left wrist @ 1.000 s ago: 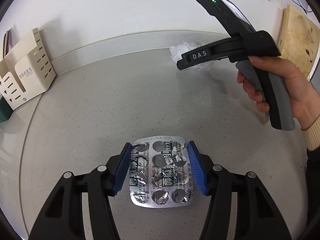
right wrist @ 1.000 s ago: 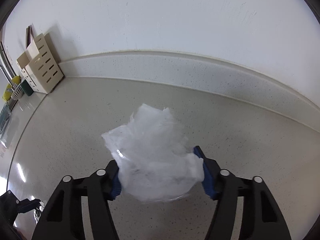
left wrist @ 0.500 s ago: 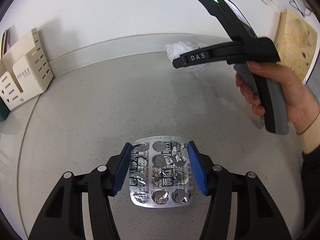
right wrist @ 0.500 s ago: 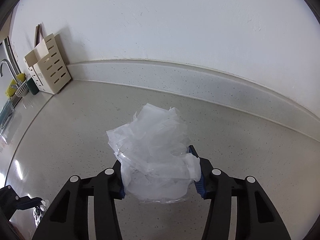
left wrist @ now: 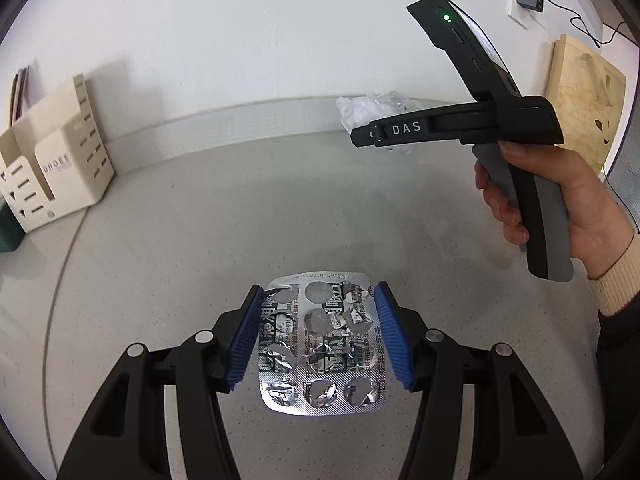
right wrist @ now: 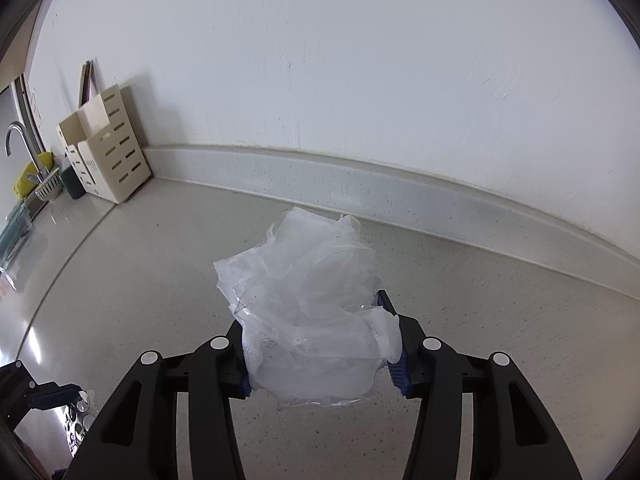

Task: Collect trash
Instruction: 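Carry the blister pack and clear bag down over the mesh wastebasket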

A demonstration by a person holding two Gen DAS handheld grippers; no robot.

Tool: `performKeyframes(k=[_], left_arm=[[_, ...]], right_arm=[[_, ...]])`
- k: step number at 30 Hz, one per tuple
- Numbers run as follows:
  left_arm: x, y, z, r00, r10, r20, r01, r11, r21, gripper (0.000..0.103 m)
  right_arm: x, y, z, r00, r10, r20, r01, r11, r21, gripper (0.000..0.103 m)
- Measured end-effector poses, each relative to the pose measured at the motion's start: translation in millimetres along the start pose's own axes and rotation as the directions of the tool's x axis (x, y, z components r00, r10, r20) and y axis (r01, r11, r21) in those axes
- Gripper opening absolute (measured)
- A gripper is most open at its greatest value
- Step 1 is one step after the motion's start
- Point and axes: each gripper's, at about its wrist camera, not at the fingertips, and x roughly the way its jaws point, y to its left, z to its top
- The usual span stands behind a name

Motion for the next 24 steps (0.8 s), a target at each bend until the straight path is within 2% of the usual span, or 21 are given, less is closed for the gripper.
performKeyframes(k=[7, 11, 14, 24], left_arm=[[-19.2, -12.8, -2.0, 0.998, -0.025, 0.063, 0.022, 0.998, 0.052, 0.056], [-46.0, -30.7, -9.6, 0.992, -0.004, 0.123, -0.01, 0.993, 0.114, 0.056], [-66.0, -40.2, -21.1, 0.991, -0.024, 0.128, 0.008, 0.993, 0.122, 0.056], [-145.2, -58.2, -67.8, 0.982, 0.019, 0.188, -0.044, 0.991, 0.129, 0.056]], right_arm=[[-33.7, 13.2, -8.6, 0.997, -0.055, 0.051, 0.055, 0.998, 0.0, 0.052], [-68.3, 15.5, -25.3, 0.995, -0.066, 0.07, 0.065, 0.998, 0.008, 0.052], [-95.4, 17.9, -36.7, 0.992, -0.095, 0.085, 0.095, 0.995, 0.005, 0.052], [-176.1, 45.7, -73.8, 0.985, -0.131, 0.113, 0.128, 0.991, 0.029, 0.053]])
